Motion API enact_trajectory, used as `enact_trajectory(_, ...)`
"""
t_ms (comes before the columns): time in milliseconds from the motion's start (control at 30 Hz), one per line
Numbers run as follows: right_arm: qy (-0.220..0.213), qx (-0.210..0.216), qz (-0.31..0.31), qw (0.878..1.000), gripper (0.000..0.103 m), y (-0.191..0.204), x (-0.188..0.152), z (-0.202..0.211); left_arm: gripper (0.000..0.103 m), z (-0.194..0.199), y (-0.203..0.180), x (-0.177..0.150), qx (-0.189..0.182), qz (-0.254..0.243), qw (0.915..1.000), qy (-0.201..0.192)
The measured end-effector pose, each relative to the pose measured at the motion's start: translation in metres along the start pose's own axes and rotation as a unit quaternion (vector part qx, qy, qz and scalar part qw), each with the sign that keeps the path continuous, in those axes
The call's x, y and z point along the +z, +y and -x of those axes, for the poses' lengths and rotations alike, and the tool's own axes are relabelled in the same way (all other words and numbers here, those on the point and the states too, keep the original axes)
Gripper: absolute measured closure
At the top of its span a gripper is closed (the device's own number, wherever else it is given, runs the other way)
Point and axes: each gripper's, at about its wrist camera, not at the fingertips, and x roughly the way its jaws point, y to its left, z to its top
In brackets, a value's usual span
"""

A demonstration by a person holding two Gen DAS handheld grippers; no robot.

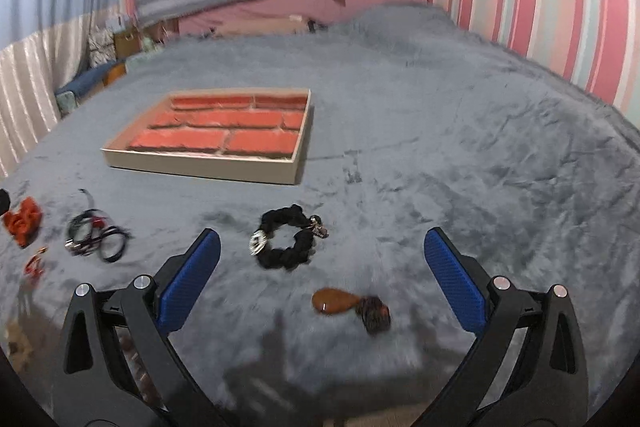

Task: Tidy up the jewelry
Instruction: 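Grasp the black braided bracelet with the left tool while the right tool grasps the black beaded bracelet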

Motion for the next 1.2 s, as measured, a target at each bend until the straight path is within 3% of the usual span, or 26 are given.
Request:
enact_trajectory(67, 0.027, 0.000, -0.006, 1.000, 0.004, -0.001, 0.005, -0.027, 0.005, -0.021, 0.003, 0.004, -0.007, 0.006, 0.9998, 0.017)
enact_trajectory(167, 0.064, 0.005, -0.017, 0.998, 0.012, -0.003, 0.008, -0.055, 0.007, -0.052, 0.008, 0.004, -0.004, 0.001, 0.9990, 0.045)
enact_trajectory(333, 0.108, -0.003, -0.016, 0.994, 0.017, 0.001, 0.016, -0.084, 0.026, -0.086, 0.018, 0.002, -0.011, -0.005, 0.9958, 0.090)
enact_trajectory(567, 0.145, -0.005, -0.013, 0.989, 0.024, 0.009, 0.012, -0.105, 0.029, -0.108, 0.026, -0.011, -0.015, -0.004, 0.9914, 0.130)
enact_trajectory(667, 0.153, -0.005, -0.012, 0.988, 0.030, 0.011, 0.011, -0.114, 0.046, -0.119, 0.023, -0.018, -0.013, -0.014, 0.9886, 0.149)
enact_trajectory(700, 0.155, -0.005, -0.012, 0.988, 0.031, 0.012, 0.011, -0.118, 0.046, -0.122, 0.023, -0.020, -0.008, -0.019, 0.9884, 0.151)
enact_trajectory(767, 0.163, -0.003, -0.011, 0.987, 0.039, 0.012, 0.011, -0.124, 0.047, -0.122, 0.021, -0.021, -0.005, -0.026, 0.9889, 0.146)
enact_trajectory(833, 0.171, 0.000, -0.015, 0.985, 0.051, 0.012, 0.009, -0.128, 0.055, -0.125, 0.019, -0.020, -0.009, -0.031, 0.9884, 0.149)
enact_trajectory(1033, 0.177, 0.013, -0.012, 0.984, 0.070, 0.016, 0.007, -0.129, 0.080, -0.133, 0.021, -0.014, -0.028, -0.024, 0.9859, 0.163)
enact_trajectory(1067, 0.181, 0.019, -0.011, 0.983, 0.076, 0.016, 0.008, -0.130, 0.087, -0.134, 0.021, -0.013, -0.028, -0.026, 0.9856, 0.165)
enact_trajectory(1133, 0.185, 0.028, -0.012, 0.982, 0.091, 0.019, 0.011, -0.130, 0.091, -0.134, 0.020, -0.011, -0.027, -0.031, 0.9853, 0.166)
enact_trajectory(1200, 0.185, 0.033, -0.013, 0.982, 0.092, 0.020, 0.014, -0.128, 0.093, -0.134, 0.019, -0.010, -0.026, -0.033, 0.9857, 0.163)
